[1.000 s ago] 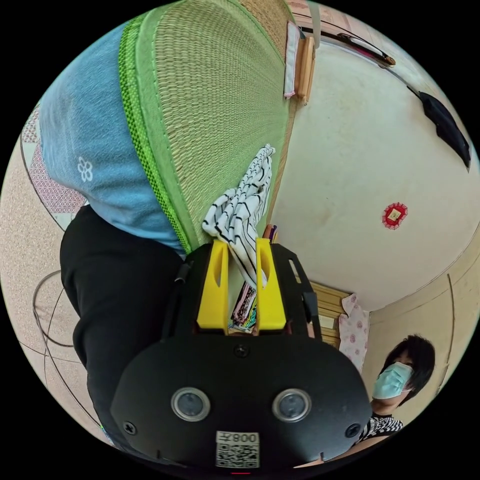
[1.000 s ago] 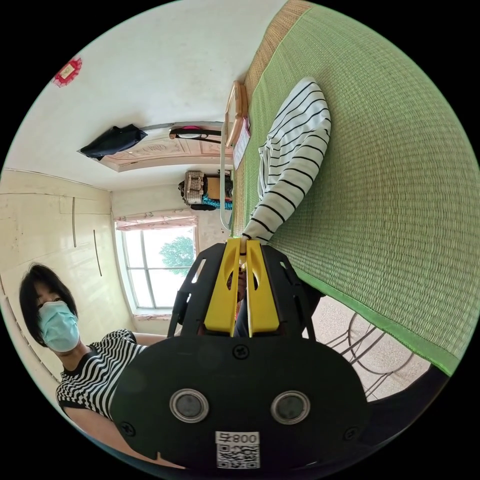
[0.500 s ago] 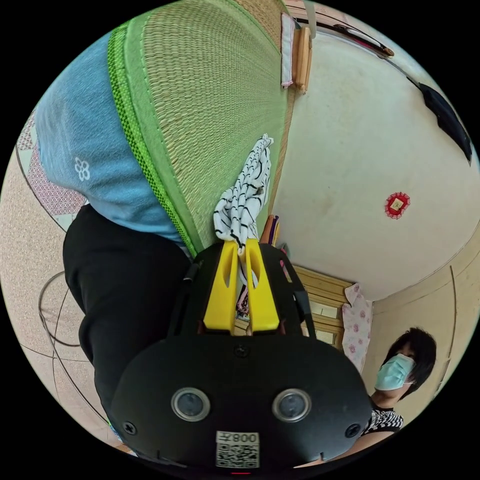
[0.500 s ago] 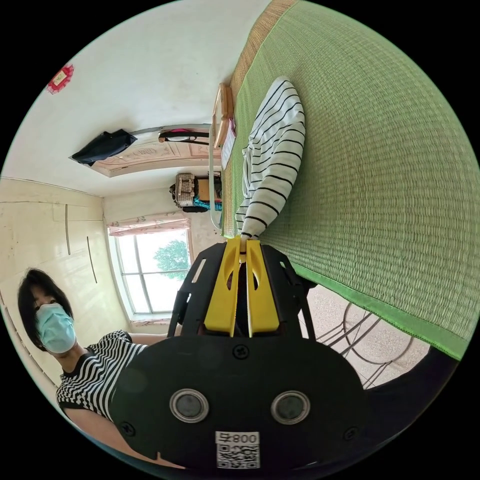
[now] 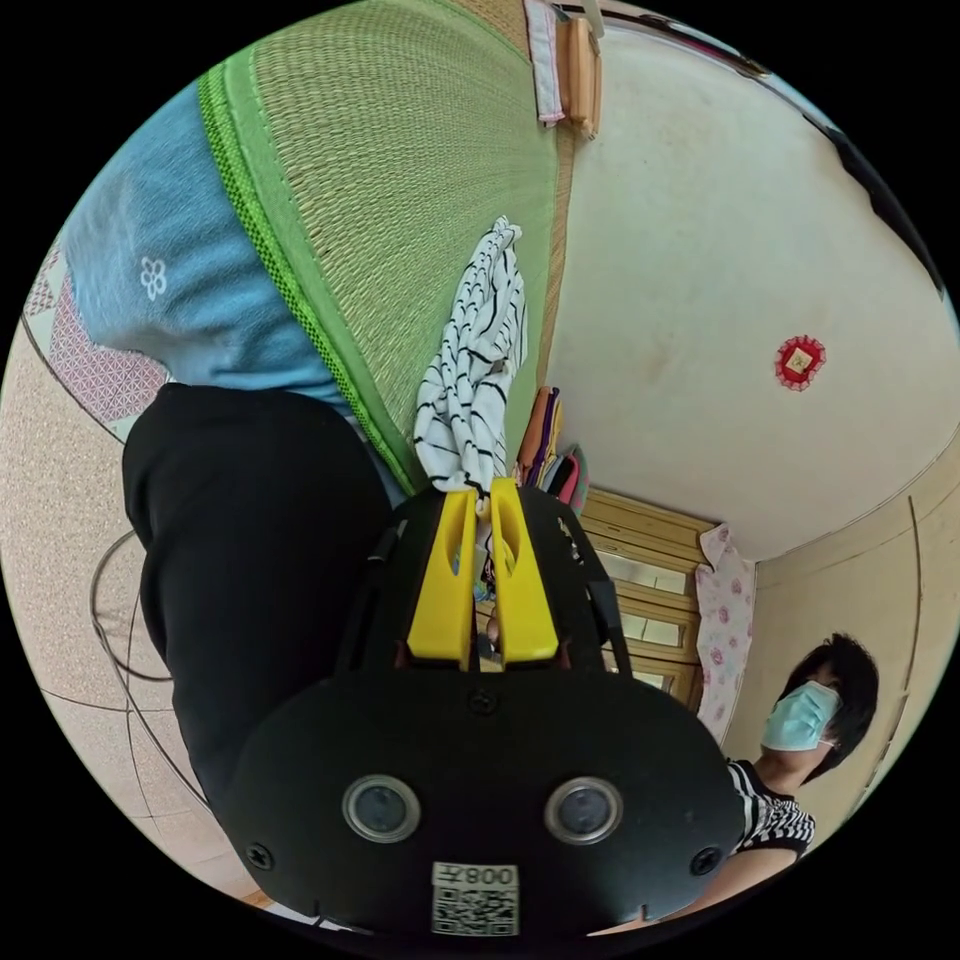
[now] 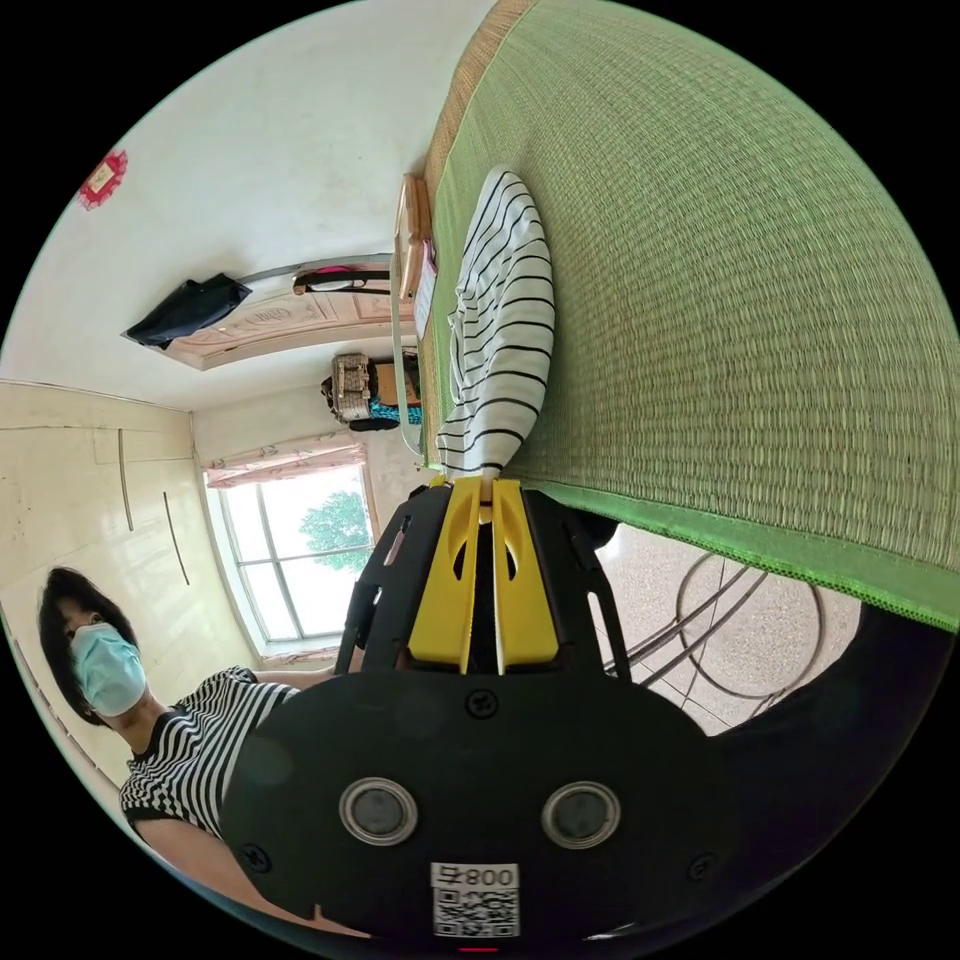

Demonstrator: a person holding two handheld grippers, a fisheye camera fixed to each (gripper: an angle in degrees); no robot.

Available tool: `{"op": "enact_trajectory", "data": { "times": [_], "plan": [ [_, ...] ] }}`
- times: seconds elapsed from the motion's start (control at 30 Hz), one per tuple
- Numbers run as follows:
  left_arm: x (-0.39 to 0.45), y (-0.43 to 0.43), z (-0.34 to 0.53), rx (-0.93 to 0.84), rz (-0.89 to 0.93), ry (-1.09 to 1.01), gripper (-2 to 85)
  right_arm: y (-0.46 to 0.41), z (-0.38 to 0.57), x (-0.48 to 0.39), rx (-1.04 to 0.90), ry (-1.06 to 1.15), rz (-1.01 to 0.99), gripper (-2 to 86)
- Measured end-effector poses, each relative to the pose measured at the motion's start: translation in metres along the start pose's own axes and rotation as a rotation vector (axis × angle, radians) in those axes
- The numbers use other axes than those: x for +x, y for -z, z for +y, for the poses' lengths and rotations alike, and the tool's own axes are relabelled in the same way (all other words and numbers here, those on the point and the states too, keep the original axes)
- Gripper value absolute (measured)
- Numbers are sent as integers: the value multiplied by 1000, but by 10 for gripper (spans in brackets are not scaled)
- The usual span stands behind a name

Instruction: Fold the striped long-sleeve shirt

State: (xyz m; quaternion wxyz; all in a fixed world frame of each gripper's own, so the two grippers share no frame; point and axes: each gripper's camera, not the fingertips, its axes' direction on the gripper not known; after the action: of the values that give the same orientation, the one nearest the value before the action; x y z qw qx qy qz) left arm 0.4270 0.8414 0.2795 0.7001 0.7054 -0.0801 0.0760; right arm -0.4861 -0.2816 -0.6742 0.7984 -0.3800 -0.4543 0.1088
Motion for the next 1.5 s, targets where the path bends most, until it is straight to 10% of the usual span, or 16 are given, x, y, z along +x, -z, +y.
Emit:
{"op": "enact_trajectory", "data": {
  "times": [1.5],
  "plan": [
    [417,-164,-101,-206,163,-300,29,282,120,335,241,250,-199,16]
  ]
}}
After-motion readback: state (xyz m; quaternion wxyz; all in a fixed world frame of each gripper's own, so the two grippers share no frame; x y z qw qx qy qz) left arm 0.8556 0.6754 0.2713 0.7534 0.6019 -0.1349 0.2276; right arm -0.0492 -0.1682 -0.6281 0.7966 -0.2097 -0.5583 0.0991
